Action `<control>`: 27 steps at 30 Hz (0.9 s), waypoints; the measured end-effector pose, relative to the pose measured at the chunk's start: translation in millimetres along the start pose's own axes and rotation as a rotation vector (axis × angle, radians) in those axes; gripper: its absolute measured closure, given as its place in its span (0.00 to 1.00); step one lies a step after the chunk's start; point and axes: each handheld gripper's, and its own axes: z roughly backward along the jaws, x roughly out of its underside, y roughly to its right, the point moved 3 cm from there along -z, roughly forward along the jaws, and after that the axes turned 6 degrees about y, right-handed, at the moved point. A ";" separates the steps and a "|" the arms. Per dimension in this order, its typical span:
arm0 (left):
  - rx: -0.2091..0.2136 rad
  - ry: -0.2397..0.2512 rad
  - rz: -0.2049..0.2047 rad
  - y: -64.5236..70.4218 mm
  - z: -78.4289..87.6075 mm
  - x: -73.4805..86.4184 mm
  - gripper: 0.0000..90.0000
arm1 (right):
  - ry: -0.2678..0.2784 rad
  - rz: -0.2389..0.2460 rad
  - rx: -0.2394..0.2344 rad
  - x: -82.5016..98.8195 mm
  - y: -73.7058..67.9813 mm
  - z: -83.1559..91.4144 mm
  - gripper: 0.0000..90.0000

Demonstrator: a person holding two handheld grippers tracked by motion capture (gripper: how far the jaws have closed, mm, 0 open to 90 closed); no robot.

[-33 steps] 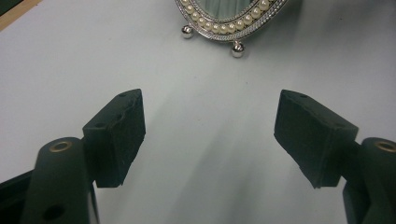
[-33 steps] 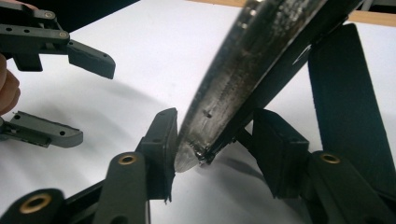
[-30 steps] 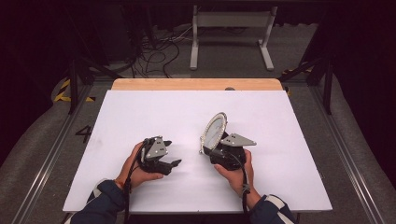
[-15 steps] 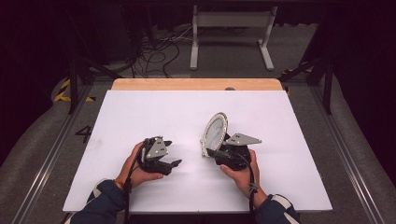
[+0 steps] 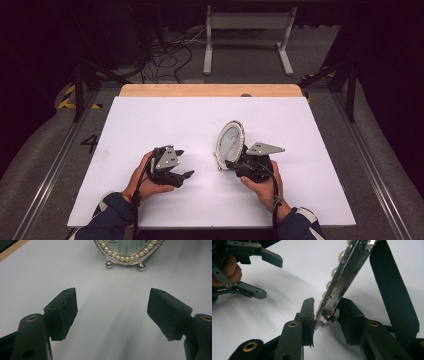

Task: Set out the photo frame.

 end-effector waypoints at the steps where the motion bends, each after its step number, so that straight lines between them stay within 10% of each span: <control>1: 0.000 0.000 0.001 -0.2 0.1 0.0 0.28 | 0.000 0.000 0.000 0.0 0.0 0.0 0.73; 13: 0.017 -0.007 -0.012 2.0 -2.9 -0.4 0.26 | -0.006 -0.004 0.045 7.2 -3.0 -16.3 0.61; 27: 0.023 -0.017 -0.017 3.2 -4.9 -0.3 0.26 | -0.012 -0.002 0.022 9.9 0.1 -21.5 0.73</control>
